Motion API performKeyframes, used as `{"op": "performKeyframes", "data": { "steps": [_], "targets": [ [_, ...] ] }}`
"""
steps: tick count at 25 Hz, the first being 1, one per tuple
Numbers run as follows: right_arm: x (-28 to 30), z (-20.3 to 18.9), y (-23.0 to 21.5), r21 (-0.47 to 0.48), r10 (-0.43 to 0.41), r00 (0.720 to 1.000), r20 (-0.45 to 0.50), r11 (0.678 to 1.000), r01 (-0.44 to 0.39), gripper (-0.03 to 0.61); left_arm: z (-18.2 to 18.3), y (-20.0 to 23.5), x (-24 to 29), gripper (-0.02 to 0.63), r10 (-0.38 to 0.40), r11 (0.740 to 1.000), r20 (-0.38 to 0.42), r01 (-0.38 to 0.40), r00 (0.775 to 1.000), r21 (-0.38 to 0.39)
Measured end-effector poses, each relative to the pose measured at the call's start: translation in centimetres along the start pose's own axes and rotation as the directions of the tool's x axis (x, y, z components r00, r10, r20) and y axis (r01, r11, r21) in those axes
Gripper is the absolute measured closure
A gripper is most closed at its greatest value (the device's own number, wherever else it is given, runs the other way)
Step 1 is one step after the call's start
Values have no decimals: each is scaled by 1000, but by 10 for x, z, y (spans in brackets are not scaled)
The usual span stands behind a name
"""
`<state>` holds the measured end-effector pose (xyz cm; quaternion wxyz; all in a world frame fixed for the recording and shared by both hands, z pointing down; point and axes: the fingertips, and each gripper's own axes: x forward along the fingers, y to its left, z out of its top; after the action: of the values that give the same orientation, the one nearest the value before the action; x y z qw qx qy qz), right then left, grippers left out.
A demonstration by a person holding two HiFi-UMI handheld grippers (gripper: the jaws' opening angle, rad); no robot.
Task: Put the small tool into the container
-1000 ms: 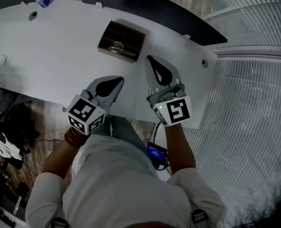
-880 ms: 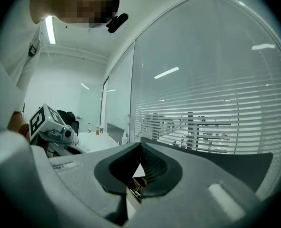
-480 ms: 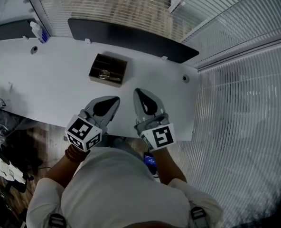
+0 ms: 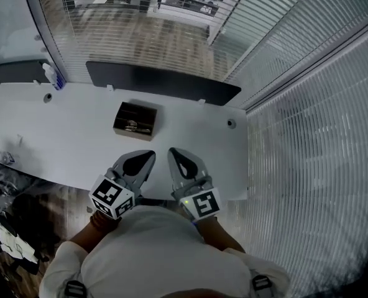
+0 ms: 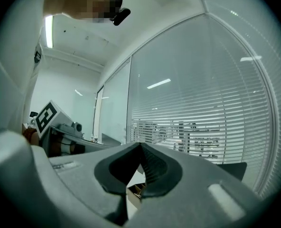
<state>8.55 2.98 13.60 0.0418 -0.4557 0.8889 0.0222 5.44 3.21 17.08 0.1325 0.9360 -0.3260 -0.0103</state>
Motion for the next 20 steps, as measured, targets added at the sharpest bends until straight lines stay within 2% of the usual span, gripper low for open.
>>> {"op": "performKeyframes", "data": {
  "steps": [10, 16, 20],
  "targets": [
    [-34, 11, -4, 28, -19, 1000, 14, 999, 18, 577, 11, -33, 4, 611, 4, 1000, 53, -5, 999, 24],
    [-53, 10, -18, 62, -50, 998, 24, 997, 48, 577, 7, -44, 13, 611, 3, 999, 51, -5, 999, 32],
    [-68, -8, -34, 59, -57, 998, 26, 997, 56, 578, -4, -54, 29, 611, -10, 998, 38, 8, 999, 55]
  ]
}}
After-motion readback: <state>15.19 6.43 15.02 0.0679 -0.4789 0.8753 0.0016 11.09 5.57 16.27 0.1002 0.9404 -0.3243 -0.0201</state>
